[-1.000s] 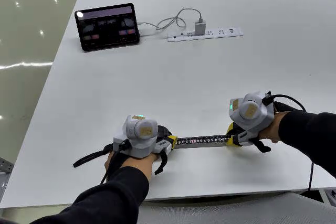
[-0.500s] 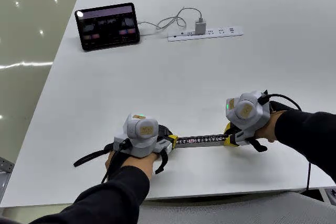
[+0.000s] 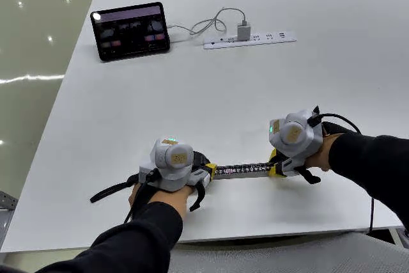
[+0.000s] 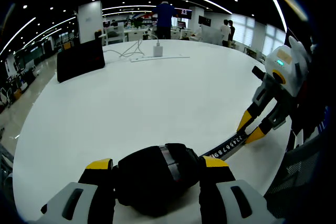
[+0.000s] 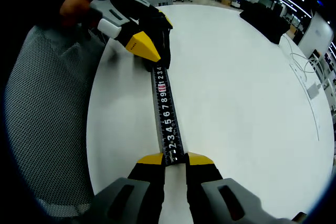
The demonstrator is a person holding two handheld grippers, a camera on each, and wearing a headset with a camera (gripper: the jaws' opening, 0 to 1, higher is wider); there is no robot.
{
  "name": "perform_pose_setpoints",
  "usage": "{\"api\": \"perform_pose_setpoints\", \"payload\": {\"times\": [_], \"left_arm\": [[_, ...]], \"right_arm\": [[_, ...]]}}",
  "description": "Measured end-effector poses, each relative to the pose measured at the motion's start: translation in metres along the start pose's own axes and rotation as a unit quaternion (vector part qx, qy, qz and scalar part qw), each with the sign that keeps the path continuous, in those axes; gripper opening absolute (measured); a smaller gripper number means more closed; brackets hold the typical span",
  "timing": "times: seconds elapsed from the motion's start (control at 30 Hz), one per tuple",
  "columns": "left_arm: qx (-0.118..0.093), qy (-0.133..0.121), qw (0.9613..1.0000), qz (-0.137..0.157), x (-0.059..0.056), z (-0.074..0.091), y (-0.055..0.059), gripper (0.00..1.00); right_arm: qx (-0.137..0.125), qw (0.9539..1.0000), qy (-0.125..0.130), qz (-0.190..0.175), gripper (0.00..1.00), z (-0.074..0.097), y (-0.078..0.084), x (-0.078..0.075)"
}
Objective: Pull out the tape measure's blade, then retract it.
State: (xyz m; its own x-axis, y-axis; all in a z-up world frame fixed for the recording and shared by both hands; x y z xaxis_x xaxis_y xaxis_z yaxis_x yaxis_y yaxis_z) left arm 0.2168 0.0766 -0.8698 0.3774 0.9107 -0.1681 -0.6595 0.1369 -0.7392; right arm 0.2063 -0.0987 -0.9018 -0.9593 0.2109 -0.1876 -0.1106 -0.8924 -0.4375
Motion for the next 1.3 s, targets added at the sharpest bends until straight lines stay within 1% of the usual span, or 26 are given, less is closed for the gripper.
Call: {"api": "perform_pose_setpoints", "payload": {"times": [0.57,1.03,1.3], "left_arm": [[0.001,-0.001,1.0,-0.001,0.0,0.0,0.001,0.61],[0.003,0.0,1.0,-0.001,0.0,0.0,0.001,0.61],[0.003,0.0,1.0,0.0,0.0,0.0,0.001,0.61]], "right_arm": [[-0.007,1.0,0.0,-0.005,0.1,-0.002,-0.008,0.003],[-0.006,1.0,0.004,0.0,0.11,-0.004,-0.015,0.005],[-0.014,0.9999,0.002,-0.002,0.1,-0.005,-0.018,0.006]]}}
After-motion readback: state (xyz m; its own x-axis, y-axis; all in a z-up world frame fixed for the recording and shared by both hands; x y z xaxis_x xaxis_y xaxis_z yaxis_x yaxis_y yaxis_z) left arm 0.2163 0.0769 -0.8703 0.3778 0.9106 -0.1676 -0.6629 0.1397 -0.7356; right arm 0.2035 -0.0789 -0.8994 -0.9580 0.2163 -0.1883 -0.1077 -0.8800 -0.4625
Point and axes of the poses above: the centre of the closed fingertips' face, and the gripper's own axes: z roughly backward along the fingers, x roughly to its left, y roughly out of its underside, the point moved 1 cm from there along z, roughly backward along the fingers, and after that the axes turned 12 degrees about y, right-handed, at the moved point
